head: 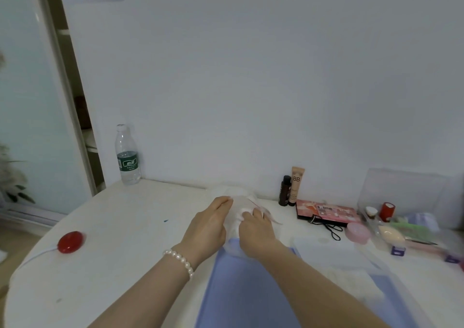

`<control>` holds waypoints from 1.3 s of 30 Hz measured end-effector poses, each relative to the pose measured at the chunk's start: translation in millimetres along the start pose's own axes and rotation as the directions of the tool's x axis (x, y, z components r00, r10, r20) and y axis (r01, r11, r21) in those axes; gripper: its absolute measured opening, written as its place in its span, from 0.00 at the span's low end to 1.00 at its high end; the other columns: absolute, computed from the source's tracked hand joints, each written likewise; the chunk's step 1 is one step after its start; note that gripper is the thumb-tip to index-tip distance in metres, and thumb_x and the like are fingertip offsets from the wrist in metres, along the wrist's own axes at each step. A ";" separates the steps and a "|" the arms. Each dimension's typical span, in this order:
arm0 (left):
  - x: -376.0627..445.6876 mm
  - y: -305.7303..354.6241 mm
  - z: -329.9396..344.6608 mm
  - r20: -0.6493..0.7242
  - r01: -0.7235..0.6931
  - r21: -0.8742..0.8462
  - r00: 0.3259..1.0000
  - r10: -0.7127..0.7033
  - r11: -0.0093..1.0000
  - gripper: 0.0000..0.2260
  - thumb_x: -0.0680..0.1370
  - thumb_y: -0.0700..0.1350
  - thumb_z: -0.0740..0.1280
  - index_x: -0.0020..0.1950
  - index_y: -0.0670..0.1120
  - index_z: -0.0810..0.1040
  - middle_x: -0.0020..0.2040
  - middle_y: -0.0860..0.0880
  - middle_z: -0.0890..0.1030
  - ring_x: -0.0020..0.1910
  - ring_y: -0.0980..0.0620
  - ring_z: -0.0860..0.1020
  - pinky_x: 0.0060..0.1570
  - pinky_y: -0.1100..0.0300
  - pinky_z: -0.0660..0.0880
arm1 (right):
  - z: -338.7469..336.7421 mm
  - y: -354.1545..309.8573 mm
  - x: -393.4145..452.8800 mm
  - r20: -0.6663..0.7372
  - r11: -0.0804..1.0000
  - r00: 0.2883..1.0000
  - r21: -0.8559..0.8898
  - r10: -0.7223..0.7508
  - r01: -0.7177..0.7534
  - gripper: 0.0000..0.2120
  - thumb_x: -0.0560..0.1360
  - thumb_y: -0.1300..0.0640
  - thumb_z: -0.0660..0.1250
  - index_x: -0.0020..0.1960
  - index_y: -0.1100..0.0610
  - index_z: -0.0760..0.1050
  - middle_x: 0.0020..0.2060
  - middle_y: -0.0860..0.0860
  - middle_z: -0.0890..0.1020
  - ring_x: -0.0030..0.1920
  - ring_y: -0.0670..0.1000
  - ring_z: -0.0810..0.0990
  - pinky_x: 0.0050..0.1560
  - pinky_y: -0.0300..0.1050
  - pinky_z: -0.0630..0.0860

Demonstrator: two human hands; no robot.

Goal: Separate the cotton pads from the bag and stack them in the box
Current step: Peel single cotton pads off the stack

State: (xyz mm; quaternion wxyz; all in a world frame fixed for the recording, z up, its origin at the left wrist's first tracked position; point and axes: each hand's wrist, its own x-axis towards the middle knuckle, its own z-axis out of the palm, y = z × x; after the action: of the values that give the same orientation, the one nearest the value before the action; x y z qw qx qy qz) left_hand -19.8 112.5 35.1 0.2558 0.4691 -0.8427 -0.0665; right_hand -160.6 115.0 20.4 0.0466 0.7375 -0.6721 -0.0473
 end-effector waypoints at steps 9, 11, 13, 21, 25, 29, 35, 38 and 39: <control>-7.0 8.1 -0.3 0.055 0.041 0.046 0.998 -0.044 0.998 0.31 0.73 0.31 0.57 0.75 0.46 0.60 0.76 0.52 0.59 0.61 0.41 0.74 0.57 0.53 0.71 | -12.3 15.6 -47.2 -0.093 0.884 0.994 0.467 0.052 -0.002 0.12 0.79 0.61 0.53 0.53 0.63 0.74 0.55 0.58 0.74 0.51 0.52 0.71 0.49 0.42 0.66; -9.4 10.9 0.3 0.062 0.050 0.063 0.997 -0.054 0.997 0.30 0.74 0.32 0.58 0.76 0.45 0.59 0.76 0.51 0.59 0.62 0.41 0.73 0.57 0.54 0.71 | -18.3 21.4 -61.5 -0.088 0.717 0.983 0.695 0.164 -0.057 0.12 0.78 0.60 0.57 0.40 0.63 0.74 0.42 0.57 0.76 0.43 0.54 0.71 0.43 0.44 0.66; -11.7 14.5 -0.1 0.069 0.069 0.081 0.995 -0.075 0.994 0.30 0.75 0.32 0.58 0.76 0.46 0.58 0.76 0.52 0.57 0.63 0.42 0.73 0.58 0.55 0.71 | -23.1 27.2 -75.8 -0.102 0.445 0.954 0.895 0.283 -0.037 0.10 0.75 0.61 0.65 0.37 0.64 0.79 0.37 0.56 0.80 0.39 0.56 0.77 0.41 0.46 0.72; -20.0 29.9 -6.7 0.069 0.069 0.158 0.994 -0.080 0.985 0.30 0.75 0.35 0.58 0.76 0.49 0.56 0.77 0.56 0.55 0.61 0.45 0.74 0.54 0.55 0.73 | -27.3 42.3 -104.4 0.126 -0.250 0.919 0.968 0.373 -0.031 0.06 0.67 0.72 0.71 0.40 0.64 0.78 0.40 0.59 0.80 0.33 0.53 0.80 0.26 0.36 0.74; -21.1 30.5 -10.9 0.049 0.025 0.142 0.998 -0.032 0.990 0.31 0.74 0.34 0.58 0.76 0.50 0.57 0.77 0.55 0.56 0.64 0.46 0.72 0.56 0.57 0.71 | -17.6 39.2 -107.6 0.011 0.232 0.929 0.967 0.371 -0.104 0.11 0.68 0.71 0.64 0.41 0.55 0.74 0.38 0.51 0.75 0.31 0.48 0.73 0.25 0.35 0.68; -21.7 29.1 -11.5 0.058 -0.002 0.082 0.998 -0.003 0.997 0.31 0.74 0.33 0.59 0.76 0.50 0.58 0.77 0.55 0.56 0.68 0.48 0.69 0.61 0.58 0.69 | -14.8 22.9 -102.6 -0.126 0.602 0.953 0.796 0.277 -0.070 0.22 0.70 0.68 0.58 0.60 0.50 0.67 0.47 0.52 0.77 0.40 0.51 0.75 0.32 0.37 0.68; -19.1 27.0 -8.0 0.052 -0.052 -0.004 0.997 0.052 0.999 0.32 0.73 0.34 0.59 0.76 0.51 0.59 0.76 0.56 0.58 0.71 0.52 0.65 0.65 0.59 0.66 | -10.5 5.5 -59.9 -0.130 0.692 0.960 0.717 0.247 -0.081 0.12 0.75 0.65 0.58 0.56 0.63 0.75 0.51 0.59 0.79 0.50 0.56 0.76 0.46 0.41 0.69; -18.1 22.7 -9.7 0.012 -0.074 -0.038 0.997 0.074 0.997 0.31 0.73 0.35 0.61 0.75 0.52 0.60 0.76 0.56 0.59 0.71 0.53 0.66 0.65 0.60 0.66 | -3.1 -0.6 -36.4 -0.074 0.756 0.959 0.632 0.274 -0.168 0.10 0.76 0.63 0.58 0.54 0.60 0.76 0.49 0.54 0.80 0.49 0.53 0.76 0.42 0.40 0.66; -18.3 20.1 -10.6 -0.002 -0.072 -0.040 0.997 0.072 0.997 0.32 0.73 0.35 0.61 0.75 0.52 0.60 0.75 0.57 0.60 0.71 0.53 0.66 0.65 0.61 0.66 | -2.0 -2.7 -31.4 -0.085 0.775 0.955 0.607 0.283 -0.175 0.10 0.76 0.62 0.59 0.54 0.58 0.76 0.50 0.54 0.80 0.52 0.54 0.77 0.43 0.40 0.67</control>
State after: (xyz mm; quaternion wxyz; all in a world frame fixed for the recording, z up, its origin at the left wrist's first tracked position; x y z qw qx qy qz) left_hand -21.9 140.1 44.6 0.2677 0.4331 -0.8575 -0.0740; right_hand -160.6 146.5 22.2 -0.1233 0.6284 -0.7313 0.2347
